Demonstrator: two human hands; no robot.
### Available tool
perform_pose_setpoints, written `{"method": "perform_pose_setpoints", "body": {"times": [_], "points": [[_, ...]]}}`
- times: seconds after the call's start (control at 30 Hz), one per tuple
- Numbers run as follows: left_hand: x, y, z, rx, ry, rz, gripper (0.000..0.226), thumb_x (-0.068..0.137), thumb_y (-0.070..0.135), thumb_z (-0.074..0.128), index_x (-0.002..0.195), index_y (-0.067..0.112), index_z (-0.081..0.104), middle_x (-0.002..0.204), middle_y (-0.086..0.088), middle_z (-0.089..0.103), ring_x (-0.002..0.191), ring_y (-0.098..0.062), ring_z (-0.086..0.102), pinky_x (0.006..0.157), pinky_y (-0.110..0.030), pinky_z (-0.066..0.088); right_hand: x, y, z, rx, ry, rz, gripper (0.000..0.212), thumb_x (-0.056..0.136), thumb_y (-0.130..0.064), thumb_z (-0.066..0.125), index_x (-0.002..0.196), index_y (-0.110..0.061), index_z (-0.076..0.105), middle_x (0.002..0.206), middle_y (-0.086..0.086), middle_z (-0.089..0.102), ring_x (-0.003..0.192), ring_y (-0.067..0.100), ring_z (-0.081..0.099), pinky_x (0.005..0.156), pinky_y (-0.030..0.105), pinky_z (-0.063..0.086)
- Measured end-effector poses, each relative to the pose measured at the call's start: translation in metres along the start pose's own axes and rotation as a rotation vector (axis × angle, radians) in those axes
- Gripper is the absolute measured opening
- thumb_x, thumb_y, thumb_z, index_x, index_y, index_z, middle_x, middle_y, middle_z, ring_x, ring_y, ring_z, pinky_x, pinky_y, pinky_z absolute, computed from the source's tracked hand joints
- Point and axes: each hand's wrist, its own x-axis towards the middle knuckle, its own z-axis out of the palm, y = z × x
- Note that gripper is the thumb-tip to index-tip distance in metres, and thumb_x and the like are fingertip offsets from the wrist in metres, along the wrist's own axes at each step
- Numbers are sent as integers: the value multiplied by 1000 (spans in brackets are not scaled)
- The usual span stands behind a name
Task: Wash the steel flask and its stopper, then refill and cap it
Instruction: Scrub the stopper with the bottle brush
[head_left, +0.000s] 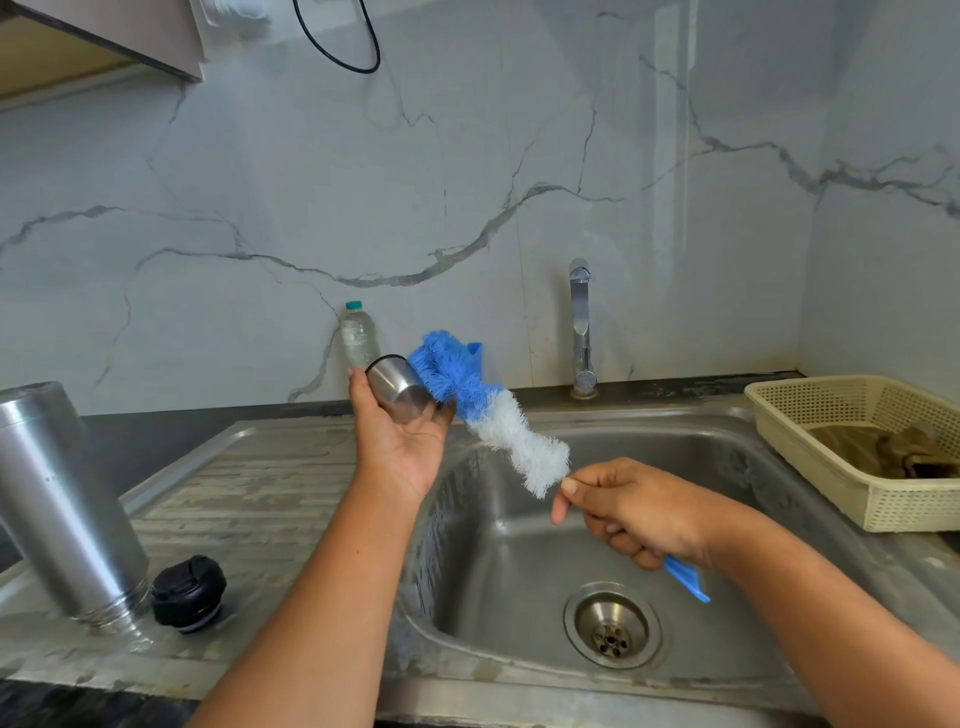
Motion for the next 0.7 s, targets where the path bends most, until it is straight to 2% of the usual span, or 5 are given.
{"method": "perform_pose_setpoints", "body": {"times": [0.27,0.37,0.5,0.6,0.7], "points": [[-8,-18,6,123,-75,-102,78,95,72,51,134,6,60,102,-17,77,87,-26,78,80,-43,60,5,1,3,82,60,-21,38,108,-40,45,103,-13,70,60,-6,36,49,10,22,44,26,19],[-7,-17,4,114,-87,-110,80,94,74,51,136,6,59,114,-20,76,98,-31,77,81,-46,64,5,1,4,76,45,-19,37,108,-41,45,102,-14,70,60,-6,36,49,10,23,45,26,19],[-5,-15,4,147,-54,-114,89,83,83,56,136,11,60,122,-17,73,112,-30,71,99,-43,57,6,1,4,77,56,-24,37,108,-41,45,103,-13,70,60,-5,36,49,10,23,43,25,19],[-3,-15,5,164,-13,-82,85,84,79,58,136,11,59,116,-14,74,105,-24,67,93,-33,55,6,2,3,85,77,-23,37,108,-40,45,103,-12,69,59,-6,36,47,10,23,41,23,21],[1,-15,3,156,-9,-70,73,92,65,59,138,9,56,116,-18,74,108,-26,71,90,-34,58,7,2,3,65,96,-18,37,108,-41,45,103,-13,69,59,-6,37,48,10,23,42,24,20]]}}
